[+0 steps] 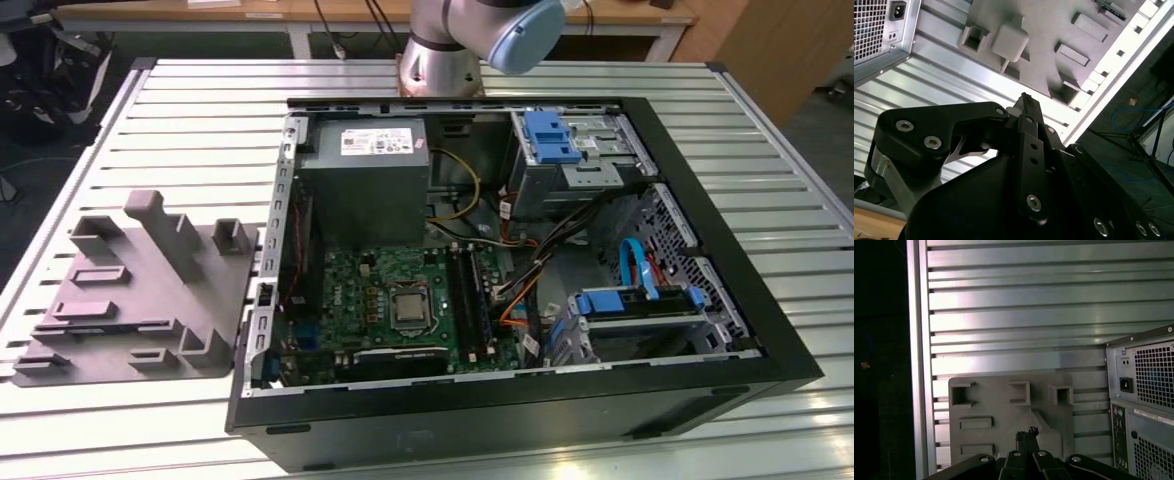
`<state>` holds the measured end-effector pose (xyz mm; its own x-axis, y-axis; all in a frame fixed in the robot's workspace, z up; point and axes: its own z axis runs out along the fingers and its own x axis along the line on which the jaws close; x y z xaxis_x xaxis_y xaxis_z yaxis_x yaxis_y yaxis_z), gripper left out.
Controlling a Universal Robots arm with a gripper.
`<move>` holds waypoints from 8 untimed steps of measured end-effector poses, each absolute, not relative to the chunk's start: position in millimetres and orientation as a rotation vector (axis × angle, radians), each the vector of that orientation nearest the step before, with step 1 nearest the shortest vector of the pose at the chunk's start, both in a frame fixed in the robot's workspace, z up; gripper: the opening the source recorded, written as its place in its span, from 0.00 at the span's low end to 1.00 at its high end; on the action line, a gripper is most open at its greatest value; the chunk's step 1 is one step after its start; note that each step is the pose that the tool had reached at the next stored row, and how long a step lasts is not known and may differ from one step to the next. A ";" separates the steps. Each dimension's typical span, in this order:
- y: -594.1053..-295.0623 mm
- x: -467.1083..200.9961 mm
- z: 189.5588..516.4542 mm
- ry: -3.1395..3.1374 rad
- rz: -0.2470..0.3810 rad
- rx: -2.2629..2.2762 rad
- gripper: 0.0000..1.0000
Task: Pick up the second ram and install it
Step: 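Reach for the second ram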
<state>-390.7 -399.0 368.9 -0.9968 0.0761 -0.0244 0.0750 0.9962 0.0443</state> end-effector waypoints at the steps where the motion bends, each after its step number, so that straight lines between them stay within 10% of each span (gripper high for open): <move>1: -398.9 -392.5 368.3 3.113 0.068 0.118 0.11; 8: -401.9 -393.9 367.3 3.112 0.068 0.118 0.11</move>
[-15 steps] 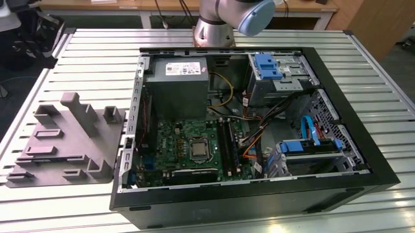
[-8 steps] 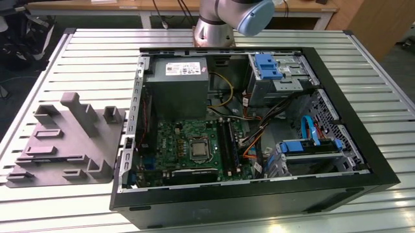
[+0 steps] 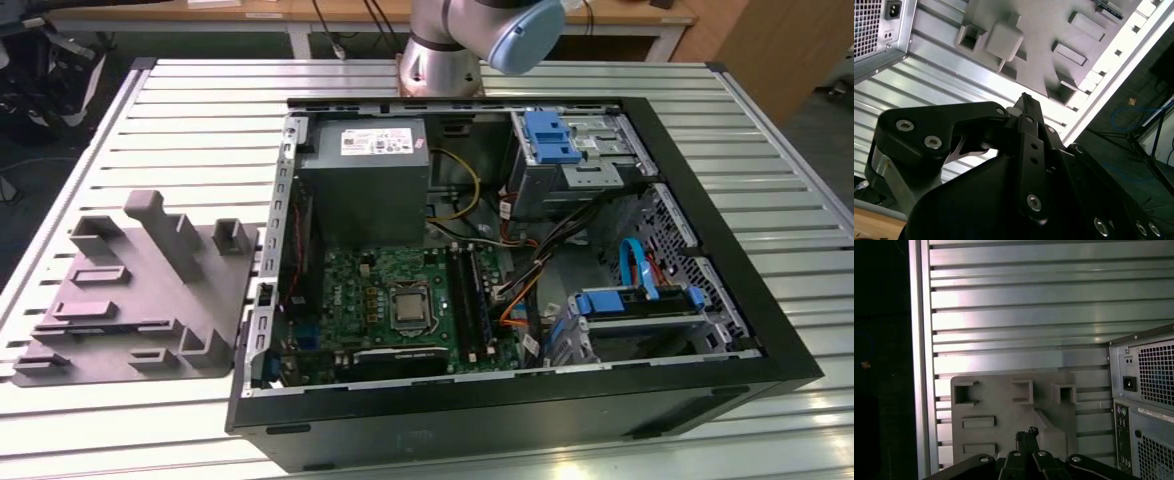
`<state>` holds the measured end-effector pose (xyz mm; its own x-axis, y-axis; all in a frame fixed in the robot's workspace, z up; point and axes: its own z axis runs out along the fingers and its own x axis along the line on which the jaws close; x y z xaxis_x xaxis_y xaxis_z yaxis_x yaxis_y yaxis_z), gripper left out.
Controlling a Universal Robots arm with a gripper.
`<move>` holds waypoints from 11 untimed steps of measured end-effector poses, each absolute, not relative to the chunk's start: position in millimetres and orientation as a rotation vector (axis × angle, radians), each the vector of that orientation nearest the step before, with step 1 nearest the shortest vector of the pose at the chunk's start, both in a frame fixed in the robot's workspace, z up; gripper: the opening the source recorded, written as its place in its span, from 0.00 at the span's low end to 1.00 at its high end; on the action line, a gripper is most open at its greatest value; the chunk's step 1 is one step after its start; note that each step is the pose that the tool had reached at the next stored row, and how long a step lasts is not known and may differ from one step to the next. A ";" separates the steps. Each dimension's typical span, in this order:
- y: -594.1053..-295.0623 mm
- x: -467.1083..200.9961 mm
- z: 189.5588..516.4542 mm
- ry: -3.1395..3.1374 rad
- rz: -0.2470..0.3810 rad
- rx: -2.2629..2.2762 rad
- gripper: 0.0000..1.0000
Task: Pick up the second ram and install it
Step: 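Reach for the second ram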
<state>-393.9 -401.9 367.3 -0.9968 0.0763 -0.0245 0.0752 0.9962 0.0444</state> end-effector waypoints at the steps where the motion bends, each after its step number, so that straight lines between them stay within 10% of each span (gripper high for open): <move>1: -403.7 -393.9 366.9 3.113 0.068 0.118 0.11; 11: -429.9 -393.9 357.9 3.113 0.068 0.118 0.11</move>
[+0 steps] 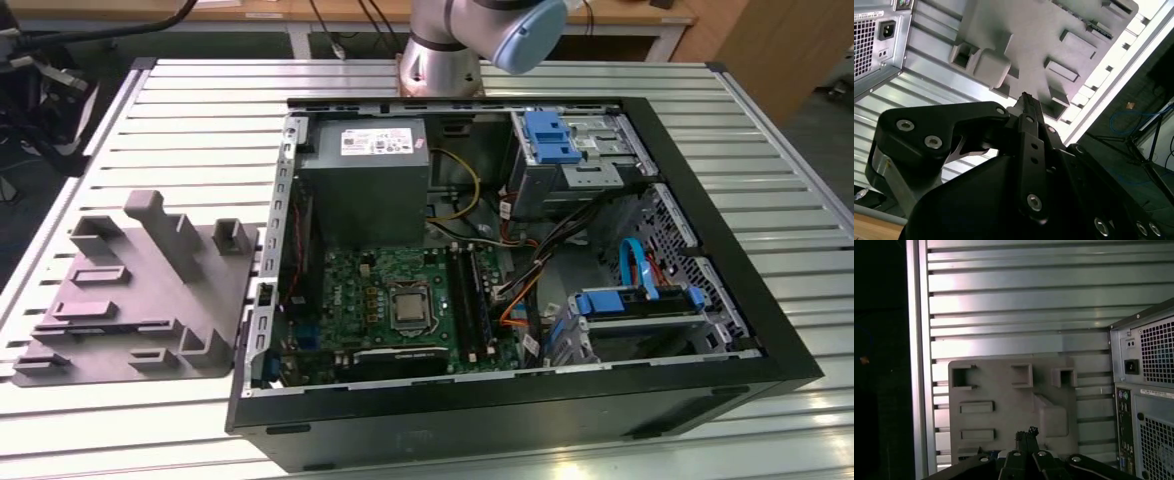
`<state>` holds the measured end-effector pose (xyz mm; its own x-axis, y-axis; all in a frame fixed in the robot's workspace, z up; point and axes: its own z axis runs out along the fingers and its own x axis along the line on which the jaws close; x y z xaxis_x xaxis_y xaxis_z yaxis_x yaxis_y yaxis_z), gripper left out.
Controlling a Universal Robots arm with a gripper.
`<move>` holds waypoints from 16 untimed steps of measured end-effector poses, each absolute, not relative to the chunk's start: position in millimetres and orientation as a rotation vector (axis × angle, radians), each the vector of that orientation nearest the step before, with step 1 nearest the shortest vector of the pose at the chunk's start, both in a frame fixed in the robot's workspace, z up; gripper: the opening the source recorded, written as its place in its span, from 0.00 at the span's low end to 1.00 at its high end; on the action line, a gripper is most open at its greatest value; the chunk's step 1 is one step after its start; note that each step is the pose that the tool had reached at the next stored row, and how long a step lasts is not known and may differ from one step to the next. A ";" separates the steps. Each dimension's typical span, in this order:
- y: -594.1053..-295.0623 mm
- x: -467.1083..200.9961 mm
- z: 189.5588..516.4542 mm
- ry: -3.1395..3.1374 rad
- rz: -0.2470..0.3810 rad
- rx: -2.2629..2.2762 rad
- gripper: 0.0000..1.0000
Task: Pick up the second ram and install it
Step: 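Reach for the second ram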
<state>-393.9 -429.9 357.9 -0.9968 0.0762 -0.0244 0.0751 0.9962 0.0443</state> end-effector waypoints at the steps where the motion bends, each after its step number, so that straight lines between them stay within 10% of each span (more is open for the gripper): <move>1: -432.5 -393.9 356.6 3.113 0.068 0.118 0.11; 16: -463.9 -394.3 333.7 3.112 0.068 0.118 0.11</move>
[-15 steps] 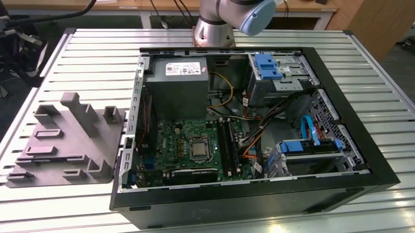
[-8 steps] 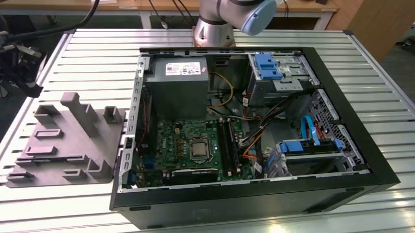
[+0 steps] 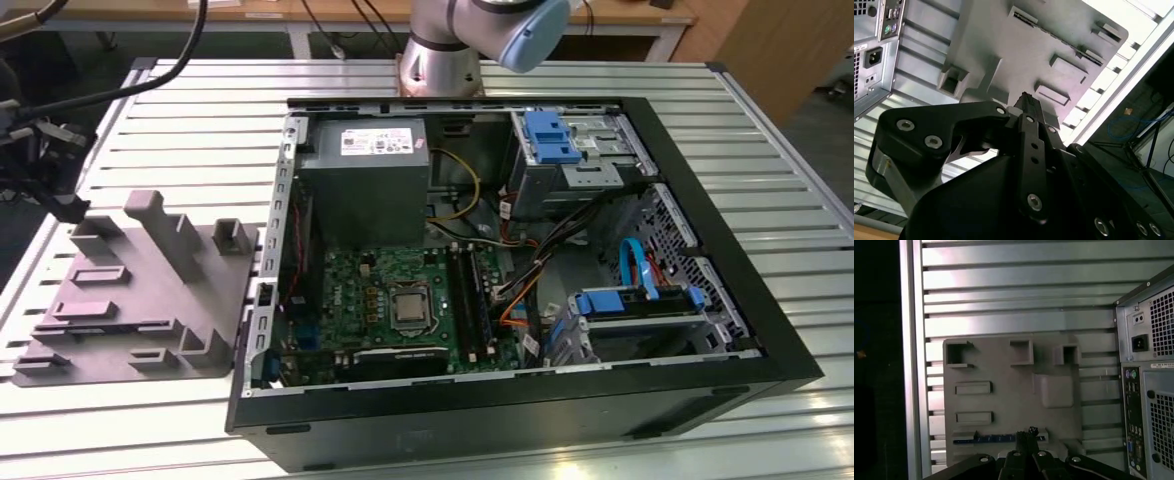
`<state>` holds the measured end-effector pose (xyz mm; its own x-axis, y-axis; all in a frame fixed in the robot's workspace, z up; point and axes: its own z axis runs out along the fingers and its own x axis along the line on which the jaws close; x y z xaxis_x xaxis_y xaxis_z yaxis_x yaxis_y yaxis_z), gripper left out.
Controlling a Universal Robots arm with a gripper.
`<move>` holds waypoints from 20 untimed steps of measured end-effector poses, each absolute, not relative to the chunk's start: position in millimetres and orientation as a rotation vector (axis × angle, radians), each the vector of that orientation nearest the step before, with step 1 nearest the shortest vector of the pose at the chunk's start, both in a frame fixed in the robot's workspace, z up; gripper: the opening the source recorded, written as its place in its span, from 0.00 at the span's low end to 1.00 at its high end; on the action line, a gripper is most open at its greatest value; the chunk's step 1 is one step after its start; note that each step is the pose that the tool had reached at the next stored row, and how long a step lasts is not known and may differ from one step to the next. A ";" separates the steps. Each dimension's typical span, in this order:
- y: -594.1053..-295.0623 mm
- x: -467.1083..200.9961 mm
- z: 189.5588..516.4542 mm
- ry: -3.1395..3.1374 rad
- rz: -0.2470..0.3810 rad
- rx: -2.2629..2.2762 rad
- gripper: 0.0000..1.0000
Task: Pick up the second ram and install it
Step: 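Reach for the second ram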
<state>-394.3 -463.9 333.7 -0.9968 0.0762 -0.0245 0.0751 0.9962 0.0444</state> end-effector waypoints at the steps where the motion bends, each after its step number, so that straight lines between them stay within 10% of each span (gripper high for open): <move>1: -465.6 -394.4 331.9 3.113 0.068 0.118 0.11; 20: -484.2 -396.1 297.5 3.113 0.068 0.118 0.11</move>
<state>-396.1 -484.2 297.5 -0.9968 0.0762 -0.0244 0.0751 0.9962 0.0443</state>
